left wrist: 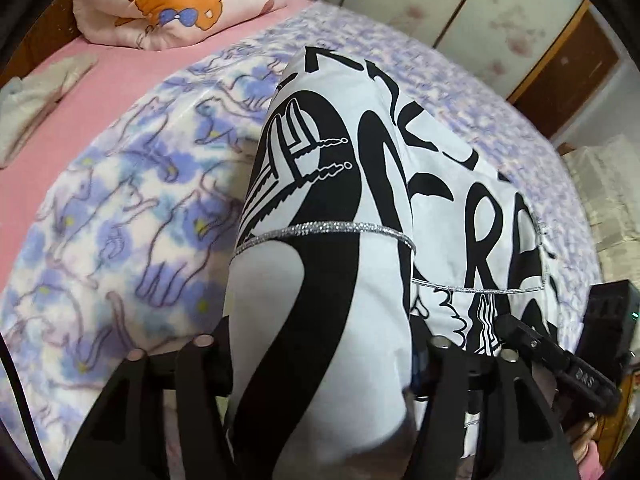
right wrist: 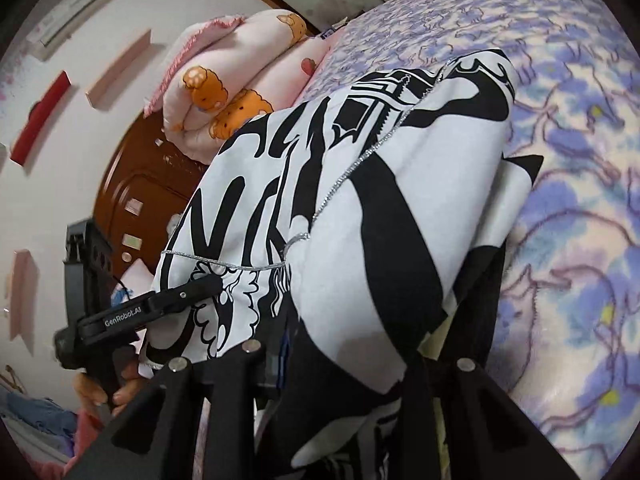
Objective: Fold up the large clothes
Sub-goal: 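Lift the jacket bundle with both grippers and carry it toward the pillows, then set the jacket bundle on the bed beside the green garment and open both grippers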
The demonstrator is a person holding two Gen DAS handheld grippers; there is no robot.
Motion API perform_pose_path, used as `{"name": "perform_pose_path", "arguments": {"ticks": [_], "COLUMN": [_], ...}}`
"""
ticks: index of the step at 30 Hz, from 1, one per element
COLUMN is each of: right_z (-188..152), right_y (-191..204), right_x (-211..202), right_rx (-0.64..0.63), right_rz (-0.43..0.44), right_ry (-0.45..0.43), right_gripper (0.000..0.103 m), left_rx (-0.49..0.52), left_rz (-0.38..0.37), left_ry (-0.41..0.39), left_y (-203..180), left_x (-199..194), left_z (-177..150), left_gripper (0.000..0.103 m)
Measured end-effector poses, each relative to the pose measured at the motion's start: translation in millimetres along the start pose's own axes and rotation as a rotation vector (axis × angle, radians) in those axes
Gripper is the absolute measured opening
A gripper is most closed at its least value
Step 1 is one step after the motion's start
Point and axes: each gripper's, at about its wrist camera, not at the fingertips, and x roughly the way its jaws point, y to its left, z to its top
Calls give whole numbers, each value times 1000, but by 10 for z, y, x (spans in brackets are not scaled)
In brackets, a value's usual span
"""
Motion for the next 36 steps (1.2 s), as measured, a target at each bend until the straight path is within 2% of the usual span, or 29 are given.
{"name": "perform_pose_path", "arguments": {"ticks": [5, 9, 12, 16, 19, 21, 24, 29, 31, 33, 36], "right_z": [-4, -34, -46, -61, -92, -135, -241, -486, -553, -603, -666], "right_y": [-86, -105, -206, -312, -263, -166, 13, 259, 280, 251, 191], "right_x": [16, 31, 102, 105, 5, -114, -312, -547, -558, -517, -425], "right_rx": [-14, -45, -22, 47, 95, 92, 28, -84, -100, -102, -110], "right_rz": [15, 3, 38, 79, 29, -39, -160, -307, -344, -391, -443], "right_ry": [16, 11, 21, 25, 29, 24, 8, -10, -27, -45, -69], "right_gripper": [32, 36, 39, 41, 43, 47, 49, 49, 49, 53, 59], "left_rx": [-33, -114, -114, -116, -177, -212, -207, -199, -164, -145, -213], "left_rz": [-114, -246, -292, -309, -289, -256, -190, -128, -78, -40, -40], "left_ry": [-33, -28, -46, -43, -4, 2, -25, -46, -55, -48, -20], "left_y": [251, 526, 599, 595, 610, 609, 588, 639, 637, 656, 760], "left_x": [84, 222, 258, 250, 157, 51, -199, -537, -567, -470, -307], "left_z": [-88, -163, -225, -246, -258, -312, -450, -654, -705, -713, -656], "left_gripper": [69, 70, 71, 72, 72, 73, 73, 73, 77, 78, 83]}}
